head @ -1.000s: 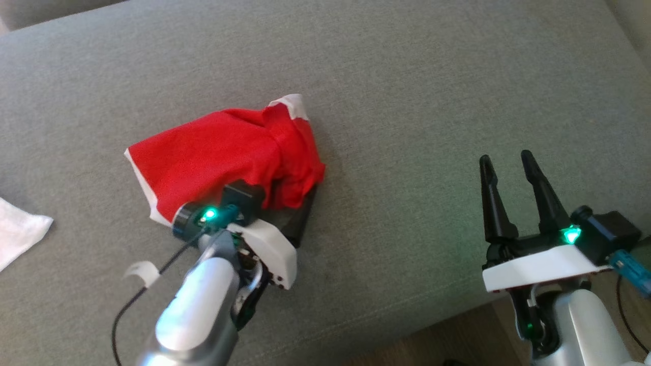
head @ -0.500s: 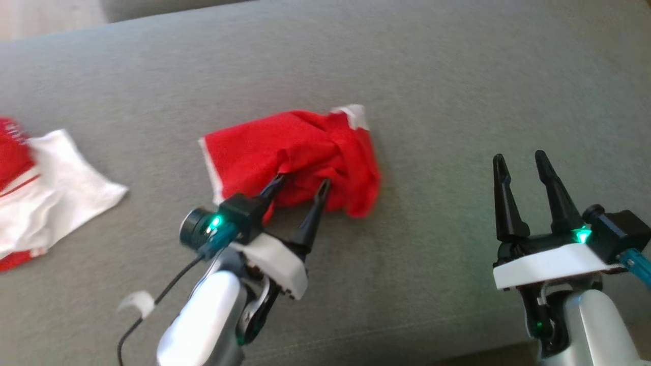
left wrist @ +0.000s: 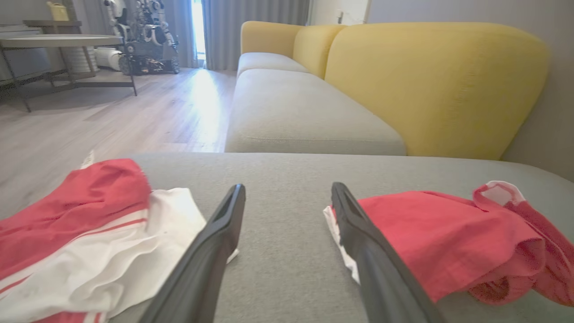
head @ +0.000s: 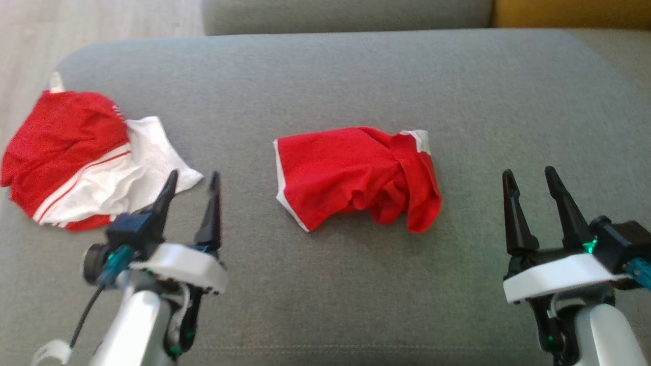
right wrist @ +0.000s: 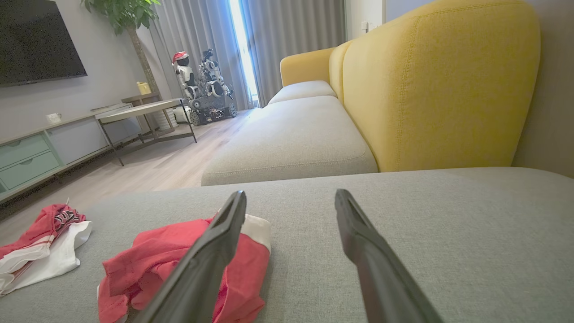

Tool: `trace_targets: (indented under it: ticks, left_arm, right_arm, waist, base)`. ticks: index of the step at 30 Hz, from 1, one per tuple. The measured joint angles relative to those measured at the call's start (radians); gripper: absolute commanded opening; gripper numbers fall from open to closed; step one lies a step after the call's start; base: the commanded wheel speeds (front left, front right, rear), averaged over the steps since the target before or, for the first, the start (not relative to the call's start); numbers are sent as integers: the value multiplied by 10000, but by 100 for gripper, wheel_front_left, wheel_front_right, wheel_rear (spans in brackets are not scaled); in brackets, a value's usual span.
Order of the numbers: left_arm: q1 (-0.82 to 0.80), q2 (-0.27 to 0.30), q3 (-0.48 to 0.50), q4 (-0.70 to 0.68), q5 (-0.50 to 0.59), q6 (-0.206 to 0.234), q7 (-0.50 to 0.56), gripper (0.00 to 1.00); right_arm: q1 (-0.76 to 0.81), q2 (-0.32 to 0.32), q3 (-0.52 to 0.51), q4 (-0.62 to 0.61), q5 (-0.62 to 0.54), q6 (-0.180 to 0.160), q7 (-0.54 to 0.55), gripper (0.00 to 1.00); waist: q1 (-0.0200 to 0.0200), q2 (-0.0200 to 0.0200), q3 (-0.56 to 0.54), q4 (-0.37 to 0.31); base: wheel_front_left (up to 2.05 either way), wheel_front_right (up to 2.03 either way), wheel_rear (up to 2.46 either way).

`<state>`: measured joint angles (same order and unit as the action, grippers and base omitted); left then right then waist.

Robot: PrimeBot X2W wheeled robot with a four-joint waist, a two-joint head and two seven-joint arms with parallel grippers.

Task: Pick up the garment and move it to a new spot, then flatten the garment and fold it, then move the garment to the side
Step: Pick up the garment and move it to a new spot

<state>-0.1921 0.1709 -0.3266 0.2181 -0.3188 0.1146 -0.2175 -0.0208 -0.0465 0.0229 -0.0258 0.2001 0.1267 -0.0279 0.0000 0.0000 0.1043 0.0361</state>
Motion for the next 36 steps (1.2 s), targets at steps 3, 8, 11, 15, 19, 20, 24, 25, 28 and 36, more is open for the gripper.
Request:
trace_targets:
  ticks: [3,8,11,15,19,20,24,25,28,36]
  left_arm:
    - [249,244,215,81,-88,-6,-84,100]
    - [581,489,268,109,-94,-65,-176,100]
    - [818,527,245,104,-94,-105,-192,100]
    - [1120,616,186,48,-94,-104,-219,100]
    - [1403,736,161,-56,-94,-90,-198,100]
    - [1467,750,155,-104,-92,-86,-155,100]
    - [1526,765,128,-245,-92,-75,-113,100]
    - [1526,771,128,-255,-92,-44,-109,100]
    - [1526,782,115,-309,-94,12,-42,100]
    - [1525,811,84,-345,-94,17,-40,100]
  right_arm:
    - [191,0,-119,-48,-125,0,84,100]
    - [449,2,-274,-109,-282,0,274,100]
    - [588,4,-255,-109,-360,0,313,100]
    - [663,4,-245,-107,-453,0,395,100]
    - [977,10,-255,-105,-535,0,508,100]
    - [1019,10,-255,-105,-537,0,562,100]
    - [1152,13,-261,-178,-552,0,635,100]
    - [1152,13,-265,-188,-560,0,648,100]
    - [1151,13,-268,-249,-608,0,650,100]
    - [1151,13,-265,-251,-606,0,650,100]
  waist:
    - [0,0,-208,201]
    - [0,0,-517,311]
    - [0,0,-647,257]
    - [0,0,-824,164]
    - [0,0,-1002,84]
    - [0,0,-1037,70]
    - [0,0,-1095,42]
    - [0,0,-1095,44]
    - [0,0,-1082,46]
    - [0,0,-1068,56]
  base:
    - [0,0,0]
    - [0,0,0]
    - [0,0,0]
    - [0,0,0]
    - [0,0,0]
    - [0,0,0]
    - [0,0,0]
    - [0,0,0]
    - [0,0,0]
    - [0,0,0]
